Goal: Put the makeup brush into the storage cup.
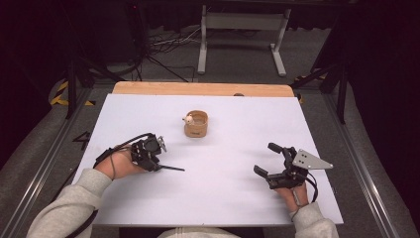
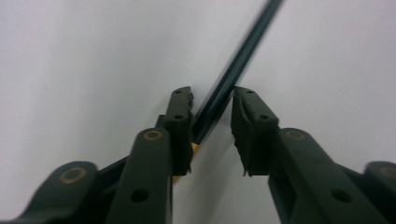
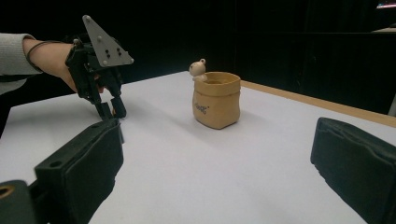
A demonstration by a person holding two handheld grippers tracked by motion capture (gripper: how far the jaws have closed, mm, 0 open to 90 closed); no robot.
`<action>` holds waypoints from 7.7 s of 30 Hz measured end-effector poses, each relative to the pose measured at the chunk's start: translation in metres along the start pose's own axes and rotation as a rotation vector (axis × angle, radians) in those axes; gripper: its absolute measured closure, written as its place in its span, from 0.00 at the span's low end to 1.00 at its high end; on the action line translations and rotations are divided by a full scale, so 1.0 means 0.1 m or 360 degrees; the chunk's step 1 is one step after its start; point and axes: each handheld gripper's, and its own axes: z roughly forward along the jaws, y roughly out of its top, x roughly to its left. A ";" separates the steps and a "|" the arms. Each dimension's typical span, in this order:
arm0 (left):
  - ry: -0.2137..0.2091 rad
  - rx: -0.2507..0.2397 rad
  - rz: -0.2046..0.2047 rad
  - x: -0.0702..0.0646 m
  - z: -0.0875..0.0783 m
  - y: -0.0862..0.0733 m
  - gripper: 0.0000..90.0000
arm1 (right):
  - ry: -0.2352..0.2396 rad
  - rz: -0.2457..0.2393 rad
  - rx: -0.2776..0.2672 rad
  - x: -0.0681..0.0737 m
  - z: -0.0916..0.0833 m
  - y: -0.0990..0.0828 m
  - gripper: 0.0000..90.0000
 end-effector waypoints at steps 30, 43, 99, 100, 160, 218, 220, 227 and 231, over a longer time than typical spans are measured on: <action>0.0005 0.0003 0.0155 -0.13 -0.15 0.14 0.92 | 0.0002 -0.0111 0.0065 0.05 0.02 0.03 0.07; -0.0025 -0.0069 0.0349 -0.45 -0.41 0.47 0.92 | 0.0043 -0.0150 0.0078 0.12 0.05 0.07 0.07; -0.0098 -0.0055 0.0648 -0.92 -0.36 0.97 0.92 | 0.0593 -0.0226 0.0318 0.54 0.78 0.07 0.27; -0.0097 -0.0053 0.0651 -0.92 -0.36 0.98 0.92 | 0.0600 -0.0229 0.0329 0.55 0.79 0.07 0.29; -0.0146 -0.0024 0.0706 -0.97 -0.30 0.98 0.92 | 0.0839 -0.0283 0.0772 0.55 0.97 0.05 0.94; -0.0155 -0.0099 0.0667 -0.75 -0.33 0.59 0.94 | 0.0834 -0.0239 0.0690 0.47 0.88 0.07 0.93; -0.0151 -0.0104 0.0658 -0.76 -0.33 0.59 0.95 | 0.0826 -0.0231 0.0694 0.47 0.87 0.08 0.91; -0.0122 -0.0123 0.0655 -0.73 -0.36 0.58 0.95 | 0.0678 -0.0242 0.0747 0.50 0.88 0.15 0.58; -0.0109 -0.0098 0.0656 -0.74 -0.37 0.59 0.95 | 0.0632 -0.0259 0.0778 0.48 0.87 0.26 0.55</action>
